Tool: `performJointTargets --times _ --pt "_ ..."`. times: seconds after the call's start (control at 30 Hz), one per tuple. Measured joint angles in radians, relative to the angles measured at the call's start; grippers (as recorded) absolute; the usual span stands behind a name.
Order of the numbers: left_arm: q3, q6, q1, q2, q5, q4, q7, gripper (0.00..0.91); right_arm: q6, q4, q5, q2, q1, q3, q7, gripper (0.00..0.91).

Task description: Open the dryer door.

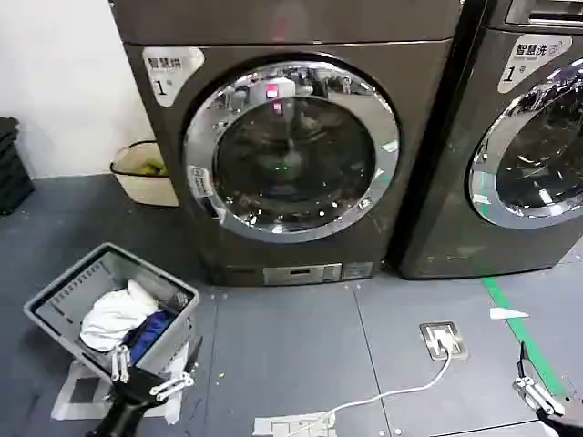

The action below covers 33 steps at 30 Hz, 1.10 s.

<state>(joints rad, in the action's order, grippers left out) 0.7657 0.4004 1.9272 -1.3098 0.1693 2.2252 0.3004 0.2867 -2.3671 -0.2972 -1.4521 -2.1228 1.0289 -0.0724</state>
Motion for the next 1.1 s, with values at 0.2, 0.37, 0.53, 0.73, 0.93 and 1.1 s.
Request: performJointTargets --times 0.2,0.37,0.53,0.73,0.93,1.1 --pt "-0.003 0.0 -0.003 0.0 -0.005 0.002 0.002 0.907 -0.082 0.01 -0.044 0.047 0.047 0.011 0.06 0.907" --pt "-0.003 0.001 -0.002 -0.001 -0.008 0.009 0.004 0.907 -0.13 0.022 -0.068 0.101 0.091 0.002 0.136 0.907" --pt "-0.004 0.001 0.0 -0.005 -0.017 0.016 0.007 0.907 -0.154 0.043 -0.087 0.176 0.152 -0.019 0.2 0.907" --pt "-0.004 0.004 0.006 -0.008 -0.024 0.02 0.008 0.907 -0.177 0.073 -0.138 0.278 0.234 -0.063 0.219 0.907" --pt "-0.002 0.005 0.007 -0.01 -0.029 0.025 0.011 0.907 -0.188 0.117 -0.195 0.38 0.323 -0.111 0.238 0.907" --pt "-0.007 0.004 0.006 -0.016 -0.038 0.029 0.016 0.907 -0.211 0.168 -0.257 0.472 0.405 -0.165 0.254 0.907"
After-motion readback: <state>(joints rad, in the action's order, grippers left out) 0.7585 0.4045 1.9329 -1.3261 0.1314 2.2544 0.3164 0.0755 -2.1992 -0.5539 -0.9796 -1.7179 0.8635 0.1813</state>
